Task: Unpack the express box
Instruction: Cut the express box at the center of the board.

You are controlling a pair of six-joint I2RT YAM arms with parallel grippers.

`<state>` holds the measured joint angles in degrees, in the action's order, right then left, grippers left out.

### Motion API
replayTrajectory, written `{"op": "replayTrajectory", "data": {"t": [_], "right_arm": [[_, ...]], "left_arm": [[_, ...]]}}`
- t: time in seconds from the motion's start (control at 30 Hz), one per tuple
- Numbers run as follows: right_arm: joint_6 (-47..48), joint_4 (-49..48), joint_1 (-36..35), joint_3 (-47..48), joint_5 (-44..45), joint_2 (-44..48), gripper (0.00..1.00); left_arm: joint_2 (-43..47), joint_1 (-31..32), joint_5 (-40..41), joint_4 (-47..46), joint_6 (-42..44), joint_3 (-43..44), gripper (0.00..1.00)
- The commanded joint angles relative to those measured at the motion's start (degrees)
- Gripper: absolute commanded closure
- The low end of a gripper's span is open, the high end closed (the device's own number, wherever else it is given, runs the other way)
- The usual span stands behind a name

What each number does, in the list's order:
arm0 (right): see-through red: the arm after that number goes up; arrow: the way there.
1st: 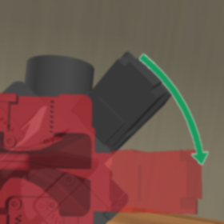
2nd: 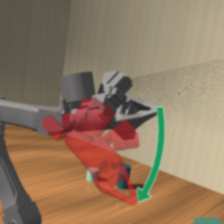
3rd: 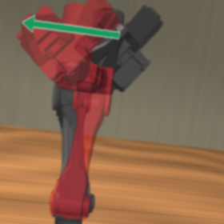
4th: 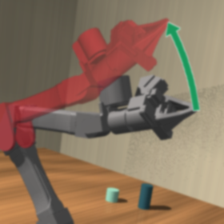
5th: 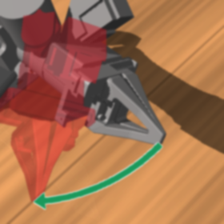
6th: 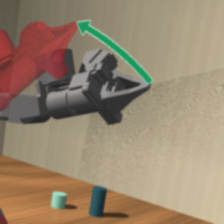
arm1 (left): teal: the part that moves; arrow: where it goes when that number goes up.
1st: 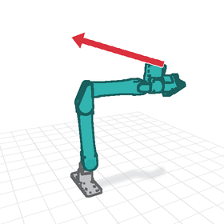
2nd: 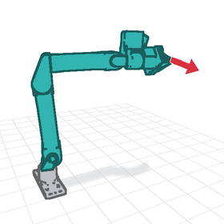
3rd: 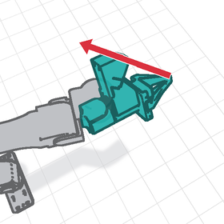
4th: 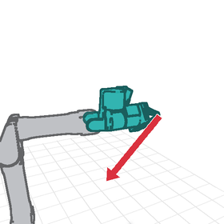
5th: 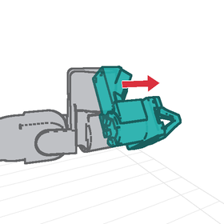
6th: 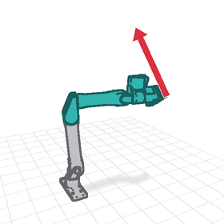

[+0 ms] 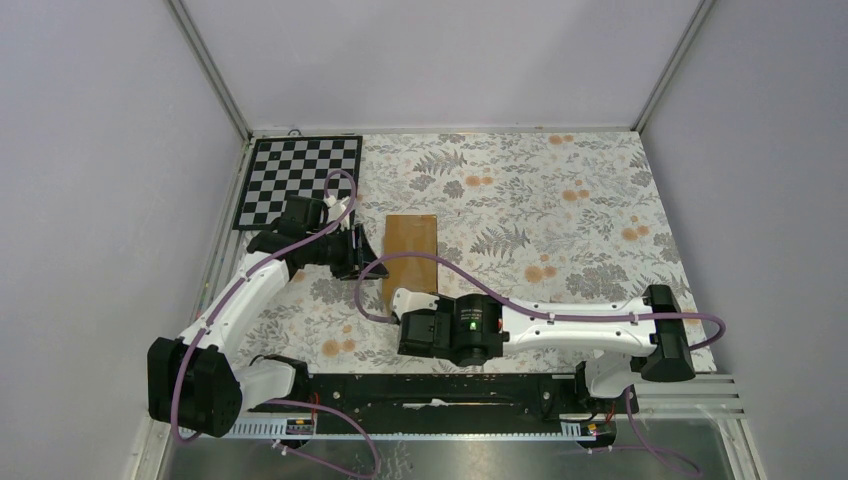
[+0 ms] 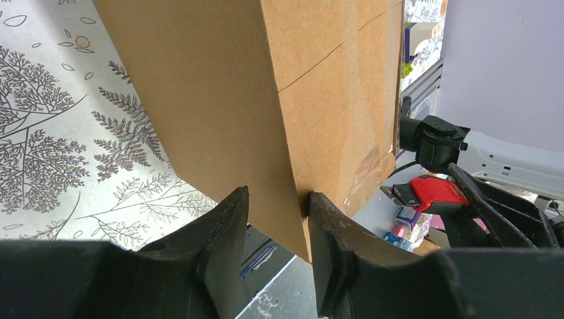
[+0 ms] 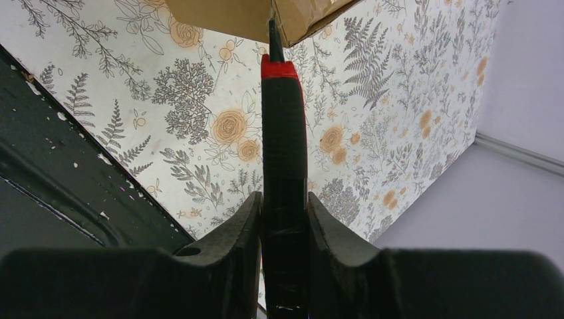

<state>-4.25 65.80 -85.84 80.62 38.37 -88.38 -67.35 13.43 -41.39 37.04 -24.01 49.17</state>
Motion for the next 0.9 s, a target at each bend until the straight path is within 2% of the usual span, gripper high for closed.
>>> {"op": "replayTrajectory", "data": {"t": [0.0,0.3,0.57,0.73,0.87], "right_arm": [[0.5,3.6,0.2,-1.5,3.7,2.9,1.0],[0.4,3.6,0.2,-2.0,4.9,4.2,1.0],[-2.2,5.3,0.2,2.7,6.6,5.6,1.0],[-2.9,4.2,0.2,5.8,9.2,5.9,1.0],[-4.7,1.4,1.5,4.6,13.6,5.5,1.0]], "left_arm": [[-2.8,-0.2,12.3,4.0,3.9,-1.5,0.62],[-2.8,-0.2,12.2,4.0,4.0,-1.4,0.62],[-3.1,-0.2,10.8,4.0,4.1,0.3,0.59],[-2.9,-0.2,8.8,3.8,3.3,5.8,0.53],[-2.3,-0.2,8.7,3.3,1.4,13.4,0.47]]}}
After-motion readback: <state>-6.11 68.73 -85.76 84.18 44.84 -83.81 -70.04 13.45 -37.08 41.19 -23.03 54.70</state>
